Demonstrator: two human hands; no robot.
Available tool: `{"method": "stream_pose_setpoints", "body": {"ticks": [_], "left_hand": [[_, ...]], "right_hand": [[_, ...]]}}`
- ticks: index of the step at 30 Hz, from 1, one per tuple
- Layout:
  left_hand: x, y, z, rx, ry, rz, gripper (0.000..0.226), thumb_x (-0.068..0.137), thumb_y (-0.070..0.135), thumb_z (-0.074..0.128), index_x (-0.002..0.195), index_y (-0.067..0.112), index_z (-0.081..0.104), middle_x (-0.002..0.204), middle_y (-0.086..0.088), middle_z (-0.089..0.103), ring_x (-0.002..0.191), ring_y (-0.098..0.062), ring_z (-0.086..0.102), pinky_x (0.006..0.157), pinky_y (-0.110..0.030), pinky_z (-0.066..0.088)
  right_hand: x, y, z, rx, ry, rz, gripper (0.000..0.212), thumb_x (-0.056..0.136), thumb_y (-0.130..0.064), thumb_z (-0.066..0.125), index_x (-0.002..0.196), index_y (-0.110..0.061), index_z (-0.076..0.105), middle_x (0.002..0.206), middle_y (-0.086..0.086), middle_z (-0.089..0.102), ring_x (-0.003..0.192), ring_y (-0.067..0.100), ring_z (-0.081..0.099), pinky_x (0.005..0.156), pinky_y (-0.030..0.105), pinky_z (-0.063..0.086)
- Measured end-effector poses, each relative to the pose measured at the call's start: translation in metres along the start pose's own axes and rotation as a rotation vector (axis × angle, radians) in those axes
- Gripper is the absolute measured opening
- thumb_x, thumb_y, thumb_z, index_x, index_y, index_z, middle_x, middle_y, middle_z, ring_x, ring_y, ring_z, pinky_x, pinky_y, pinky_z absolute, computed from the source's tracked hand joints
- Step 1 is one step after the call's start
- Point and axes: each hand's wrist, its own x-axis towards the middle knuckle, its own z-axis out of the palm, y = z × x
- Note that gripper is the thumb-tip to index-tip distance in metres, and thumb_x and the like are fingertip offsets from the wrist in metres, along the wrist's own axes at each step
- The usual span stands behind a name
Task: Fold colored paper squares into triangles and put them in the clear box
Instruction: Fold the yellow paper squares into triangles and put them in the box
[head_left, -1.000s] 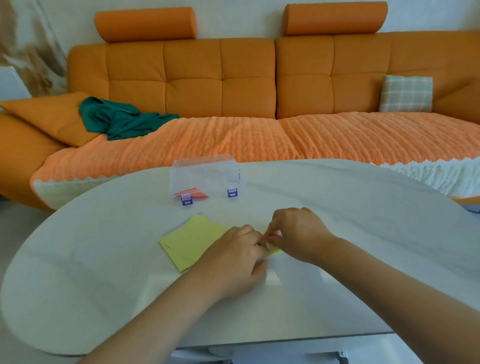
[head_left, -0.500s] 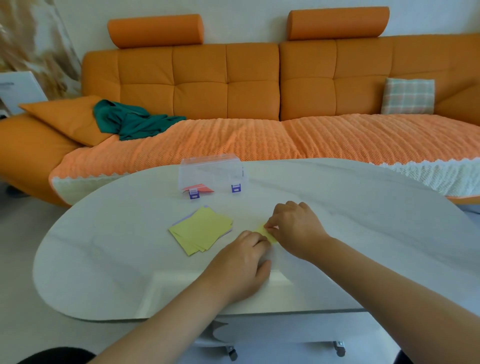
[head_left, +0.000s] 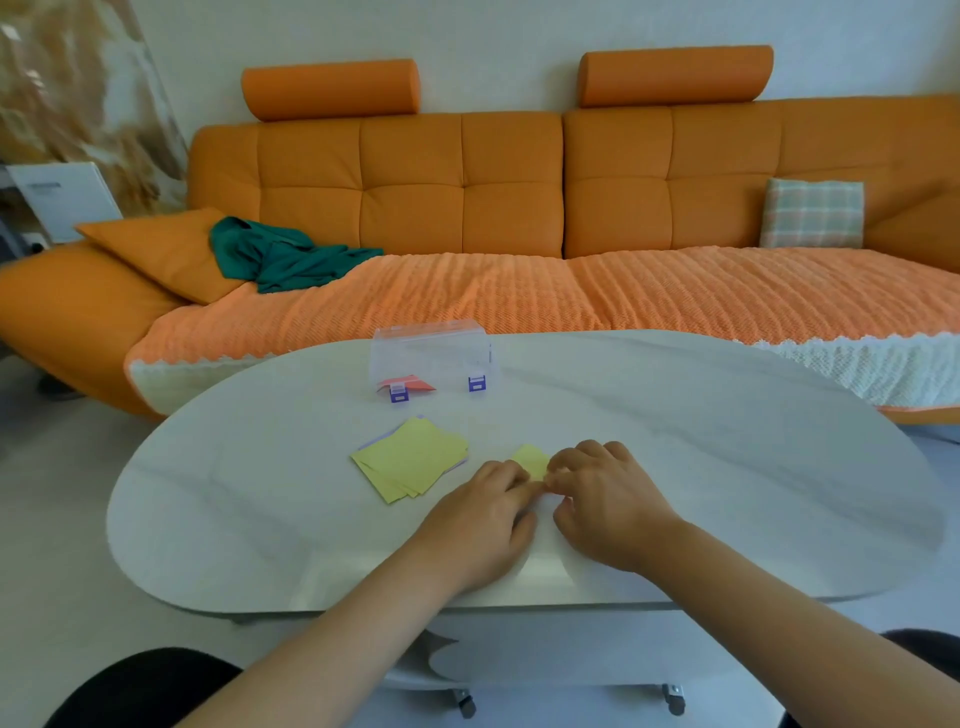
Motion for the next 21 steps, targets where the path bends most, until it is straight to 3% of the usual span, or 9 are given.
{"method": "stream_pose_setpoints", "body": {"ticks": [6,14,21], "left_hand": [[-0.005,0.000,-0.002,0.108,0.001,-0.097,0.039,0.096,0.024,0.039,0.126,0.013,0.061,0.126,0.002,0.052,0.123,-0.015,0.044,0.095,-0.035,0.047],[-0.013,-0.012,-0.010,0.194,0.017,-0.231,0.033,0.089,0.013,0.044,0.114,0.011,0.066,0.121,0.001,0.057,0.119,-0.017,0.046,0.094,-0.030,0.046],[-0.026,-0.022,-0.015,0.176,-0.024,-0.190,0.038,0.092,0.011,0.043,0.124,0.008,0.064,0.132,0.002,0.057,0.125,-0.015,0.045,0.100,-0.032,0.045]], "right_hand": [[-0.007,0.004,0.003,0.054,-0.010,0.053,0.041,0.094,-0.042,0.039,0.128,-0.037,0.062,0.146,-0.010,0.049,0.129,0.015,0.044,0.104,0.033,0.029],[-0.008,0.004,0.009,0.102,0.020,0.108,0.038,0.094,-0.040,0.041,0.122,-0.035,0.068,0.142,-0.011,0.052,0.123,0.018,0.049,0.100,0.033,0.034],[-0.013,0.008,0.012,0.121,0.065,0.156,0.034,0.095,-0.040,0.042,0.109,-0.029,0.071,0.136,-0.014,0.056,0.119,0.016,0.050,0.099,0.032,0.035]]}}
